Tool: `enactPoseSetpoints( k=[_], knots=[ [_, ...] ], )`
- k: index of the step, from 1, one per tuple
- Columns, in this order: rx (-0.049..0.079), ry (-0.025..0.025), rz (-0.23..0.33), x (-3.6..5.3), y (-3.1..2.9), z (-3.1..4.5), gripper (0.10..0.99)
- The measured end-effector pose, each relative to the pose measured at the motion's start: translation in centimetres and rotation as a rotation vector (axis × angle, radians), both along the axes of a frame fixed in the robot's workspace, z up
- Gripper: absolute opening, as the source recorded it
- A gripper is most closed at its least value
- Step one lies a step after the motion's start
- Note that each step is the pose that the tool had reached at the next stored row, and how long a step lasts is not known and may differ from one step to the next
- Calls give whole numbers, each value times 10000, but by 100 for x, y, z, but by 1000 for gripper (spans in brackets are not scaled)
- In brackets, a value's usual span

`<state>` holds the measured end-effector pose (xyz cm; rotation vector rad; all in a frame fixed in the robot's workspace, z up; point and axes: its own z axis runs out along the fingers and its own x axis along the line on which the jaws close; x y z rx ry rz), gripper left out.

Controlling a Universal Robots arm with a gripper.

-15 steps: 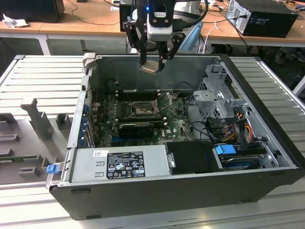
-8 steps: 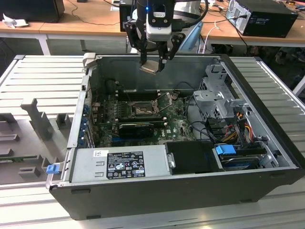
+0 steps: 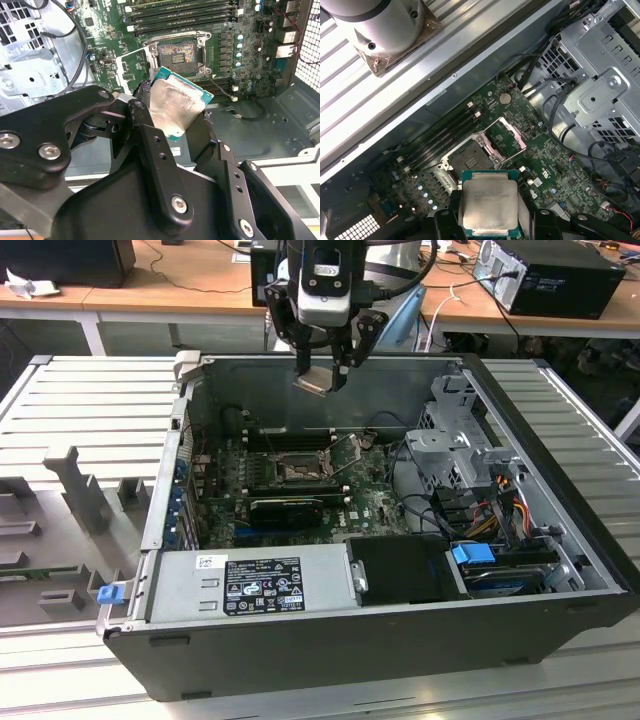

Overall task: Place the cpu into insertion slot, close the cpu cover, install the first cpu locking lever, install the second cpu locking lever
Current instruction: 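Place the cpu into insertion slot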

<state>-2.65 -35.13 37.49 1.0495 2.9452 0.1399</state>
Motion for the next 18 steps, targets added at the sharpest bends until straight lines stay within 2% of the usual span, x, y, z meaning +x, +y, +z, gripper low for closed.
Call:
enactPoseSetpoints(
  k=[18],
  knots=[
    [0,0,-1239,0,0,0,529]
  ],
)
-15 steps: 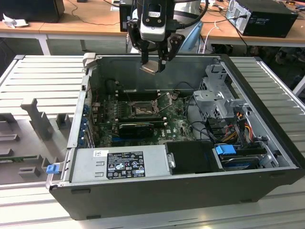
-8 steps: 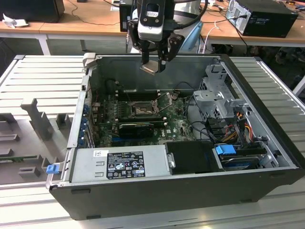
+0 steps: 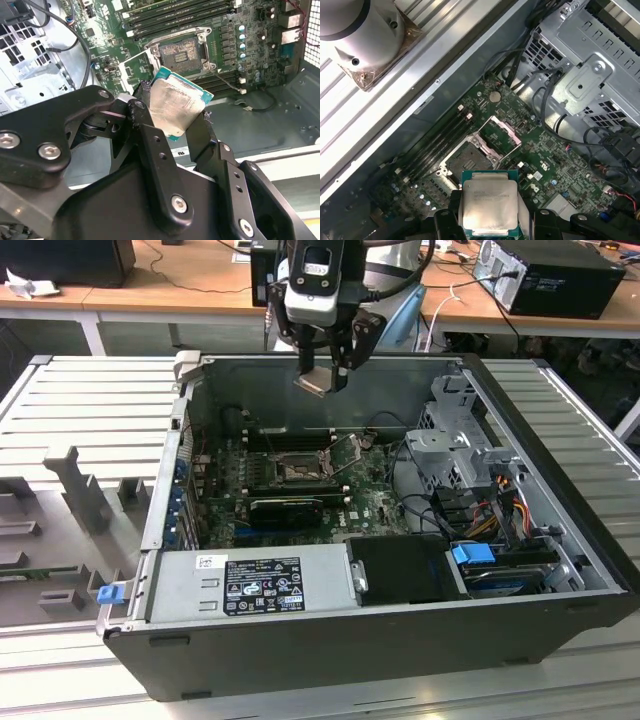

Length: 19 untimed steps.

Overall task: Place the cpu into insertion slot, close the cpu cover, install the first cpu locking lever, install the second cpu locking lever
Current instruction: 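Place the cpu into insertion slot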

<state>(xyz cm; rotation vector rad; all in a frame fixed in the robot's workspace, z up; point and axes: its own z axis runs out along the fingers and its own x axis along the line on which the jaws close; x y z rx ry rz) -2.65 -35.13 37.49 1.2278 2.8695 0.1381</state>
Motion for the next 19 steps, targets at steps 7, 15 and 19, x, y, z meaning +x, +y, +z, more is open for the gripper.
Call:
enactPoseSetpoints(
  k=[7,15,19],
  knots=[
    [0,0,-485,0,0,0,529],
    [0,0,-1119,0,0,0,529],
    [-5,-1,-1405,0,0,-1,529]
  ],
)
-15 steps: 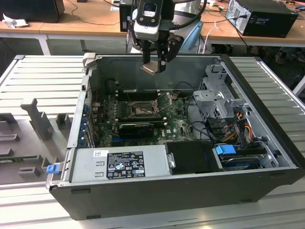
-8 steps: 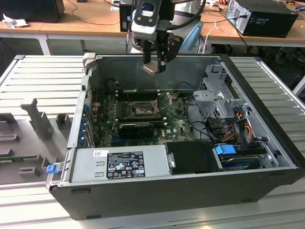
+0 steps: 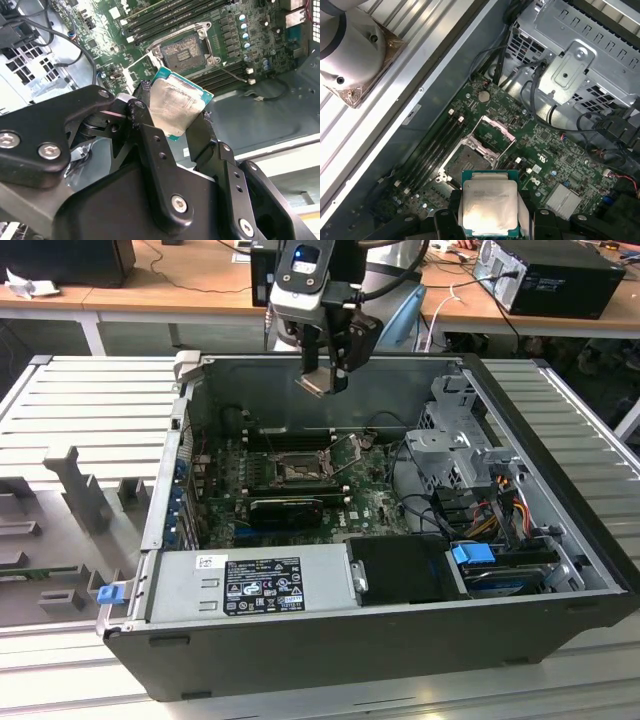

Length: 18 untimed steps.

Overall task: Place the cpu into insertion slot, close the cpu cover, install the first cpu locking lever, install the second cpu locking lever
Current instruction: 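Place the cpu into insertion slot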

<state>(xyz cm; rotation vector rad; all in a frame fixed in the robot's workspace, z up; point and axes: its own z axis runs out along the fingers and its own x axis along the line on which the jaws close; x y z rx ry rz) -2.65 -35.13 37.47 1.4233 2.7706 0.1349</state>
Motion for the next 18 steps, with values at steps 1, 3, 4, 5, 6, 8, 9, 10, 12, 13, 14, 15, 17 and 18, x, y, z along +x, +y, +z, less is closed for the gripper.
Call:
enactPoseSetpoints(
  k=[1,3,4,5,6,8,9,10,12,13,14,15,17,18],
  knots=[
    [-4,0,-97,0,0,0,529],
    [-9,1,-270,0,0,-1,529],
    [-9,1,-371,0,0,-2,529],
    [-10,1,-505,0,0,-2,529],
    [-10,2,-580,-1,0,-3,529],
    [-12,2,-699,-15,0,-4,529],
    [-13,1,-739,-28,0,-6,529],
    [-12,1,-768,-35,0,-8,529],
    [-11,1,-895,-36,0,-12,529],
    [-12,1,-964,-36,0,-13,529],
    [-11,0,-1029,-36,-1,-14,529],
    [-12,0,-1140,-36,0,-15,529],
    [-13,2,-1290,-36,0,-15,529],
    [-13,1,-1384,-36,0,-16,529]
  ],
)
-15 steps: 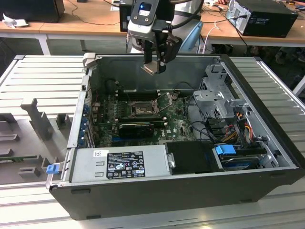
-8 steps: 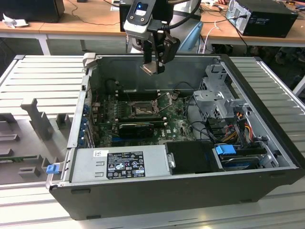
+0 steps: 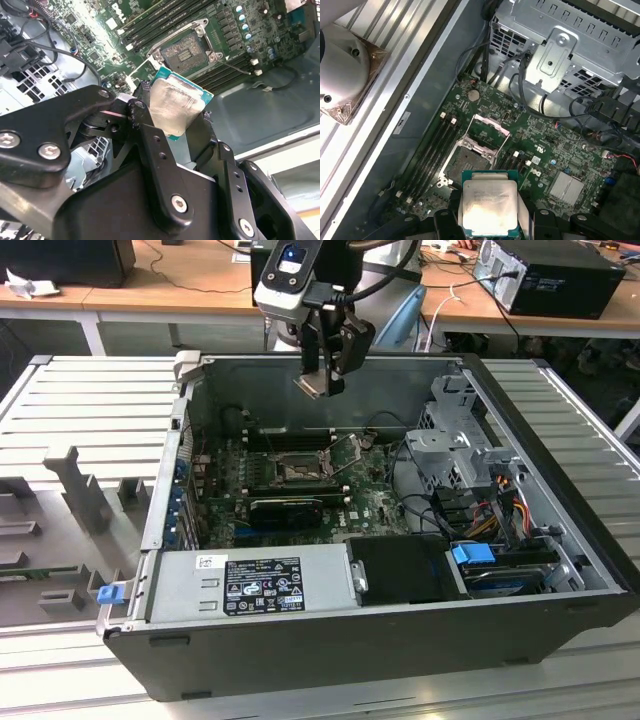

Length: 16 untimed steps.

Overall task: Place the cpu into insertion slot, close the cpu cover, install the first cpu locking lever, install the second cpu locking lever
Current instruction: 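Place the cpu into insertion slot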

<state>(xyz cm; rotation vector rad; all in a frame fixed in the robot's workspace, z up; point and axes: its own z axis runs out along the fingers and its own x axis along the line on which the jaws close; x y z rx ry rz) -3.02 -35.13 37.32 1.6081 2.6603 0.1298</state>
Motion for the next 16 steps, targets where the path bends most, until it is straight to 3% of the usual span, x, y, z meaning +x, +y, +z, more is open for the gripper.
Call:
enactPoseSetpoints(
  k=[16],
  knots=[
    [-12,2,-1169,0,0,-16,529]
  ],
)
